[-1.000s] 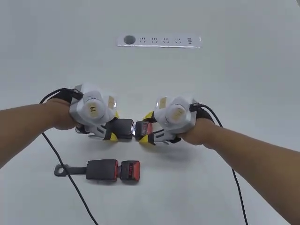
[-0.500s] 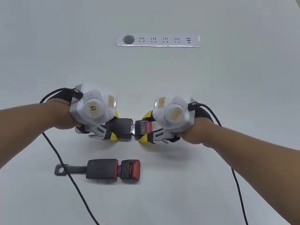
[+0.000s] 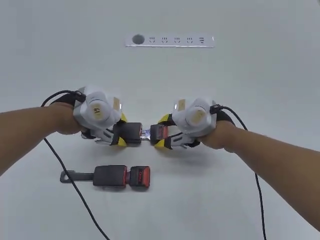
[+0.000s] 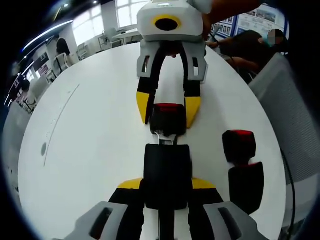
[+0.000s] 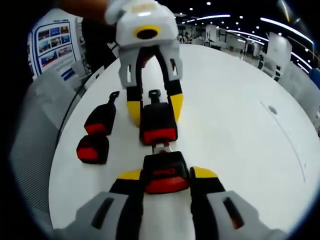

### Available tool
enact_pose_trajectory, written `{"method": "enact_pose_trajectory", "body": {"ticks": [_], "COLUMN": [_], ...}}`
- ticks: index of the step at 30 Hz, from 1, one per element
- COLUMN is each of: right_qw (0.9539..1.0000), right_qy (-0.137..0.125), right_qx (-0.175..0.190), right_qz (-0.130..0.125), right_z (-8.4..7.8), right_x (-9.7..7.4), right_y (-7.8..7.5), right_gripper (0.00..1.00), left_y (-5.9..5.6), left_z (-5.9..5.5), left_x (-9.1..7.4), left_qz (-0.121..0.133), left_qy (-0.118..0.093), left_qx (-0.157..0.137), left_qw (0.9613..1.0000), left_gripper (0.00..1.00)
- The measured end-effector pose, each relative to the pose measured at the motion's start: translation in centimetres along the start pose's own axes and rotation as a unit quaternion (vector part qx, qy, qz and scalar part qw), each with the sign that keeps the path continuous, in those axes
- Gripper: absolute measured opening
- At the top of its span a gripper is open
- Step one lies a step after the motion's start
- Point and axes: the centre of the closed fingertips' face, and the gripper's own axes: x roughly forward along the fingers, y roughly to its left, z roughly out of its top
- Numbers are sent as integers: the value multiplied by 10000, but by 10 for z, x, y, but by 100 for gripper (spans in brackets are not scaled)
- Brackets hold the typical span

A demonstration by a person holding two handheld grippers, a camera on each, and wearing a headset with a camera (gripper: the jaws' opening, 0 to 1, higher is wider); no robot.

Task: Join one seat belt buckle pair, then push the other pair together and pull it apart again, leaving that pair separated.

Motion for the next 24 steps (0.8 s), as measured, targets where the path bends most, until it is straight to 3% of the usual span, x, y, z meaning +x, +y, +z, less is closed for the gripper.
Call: {"method": "enact_pose_trajectory", "body": {"ticks": [12, 24], "right_qw": [10000, 9998], "right_qy": [13, 25], "right_qx": [-13, 130], "right_qz": [-14, -165], "right_z": [-13, -39], "right_x": [-10, -38], "right_y": [0, -3], "right_gripper": [36, 36], "left_y": [-1, -1], "left_z": [2, 1], "left_x": [0, 1], "left_qz": [33, 4], "left_qy": [30, 35], "left_qx": [-76, -69], "left_qw": [10000, 10000], "left_gripper": [35, 35]}}
